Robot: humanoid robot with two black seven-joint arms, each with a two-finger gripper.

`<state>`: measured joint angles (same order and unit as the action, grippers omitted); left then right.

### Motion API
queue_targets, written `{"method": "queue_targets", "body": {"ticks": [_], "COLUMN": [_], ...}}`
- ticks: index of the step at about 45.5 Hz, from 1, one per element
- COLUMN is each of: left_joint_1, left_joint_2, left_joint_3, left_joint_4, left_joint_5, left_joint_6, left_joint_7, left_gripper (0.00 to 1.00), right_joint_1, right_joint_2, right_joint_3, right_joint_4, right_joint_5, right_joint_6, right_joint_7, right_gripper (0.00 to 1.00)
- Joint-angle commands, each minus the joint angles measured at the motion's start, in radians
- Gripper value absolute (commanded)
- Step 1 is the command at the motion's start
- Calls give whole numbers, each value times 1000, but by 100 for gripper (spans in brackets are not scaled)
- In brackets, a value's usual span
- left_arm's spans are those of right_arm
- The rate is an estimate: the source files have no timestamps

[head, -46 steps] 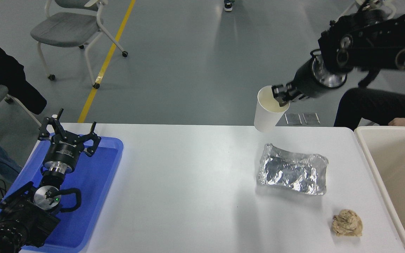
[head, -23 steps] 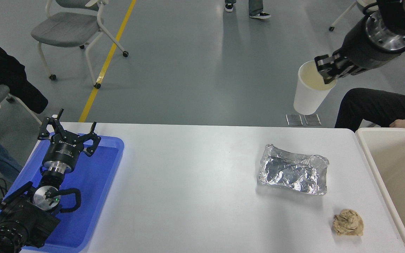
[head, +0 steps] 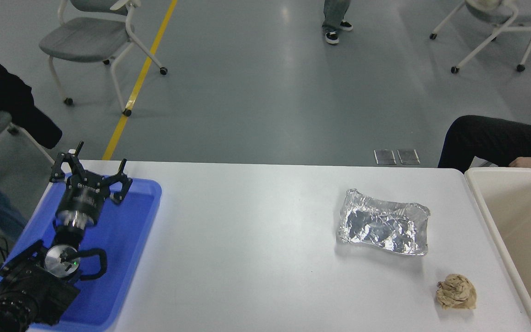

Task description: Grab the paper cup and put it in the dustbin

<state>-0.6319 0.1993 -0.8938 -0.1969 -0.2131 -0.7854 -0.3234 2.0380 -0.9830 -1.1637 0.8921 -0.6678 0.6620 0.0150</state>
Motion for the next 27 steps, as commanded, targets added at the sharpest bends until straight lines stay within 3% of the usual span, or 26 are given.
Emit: {"method": "queue_targets", "body": {"ticks": [1, 10, 27], "left_joint_1": [-2, -2, -2], "left_joint_2": [0, -1, -1], "left_joint_3": [1, 1, 1], "left_joint_4": [-1, 2, -1], "left_joint_5": [0, 0, 0], "left_joint_6": [0, 0, 0], "left_joint_7": [0, 0, 1], "left_gripper": [100, 100, 100], "right_joint_1": [-493, -938, -1345], "right_joint_2": [-100, -27, 225], "right_joint_3": [300, 683, 1049], "right_joint_4": [-249, -346, -575], "right_joint_5": [-47, -33, 17], "right_joint_6": [-96, -252, -469], "right_joint_7": [63, 59, 49], "right_gripper": [0, 0, 0]}}
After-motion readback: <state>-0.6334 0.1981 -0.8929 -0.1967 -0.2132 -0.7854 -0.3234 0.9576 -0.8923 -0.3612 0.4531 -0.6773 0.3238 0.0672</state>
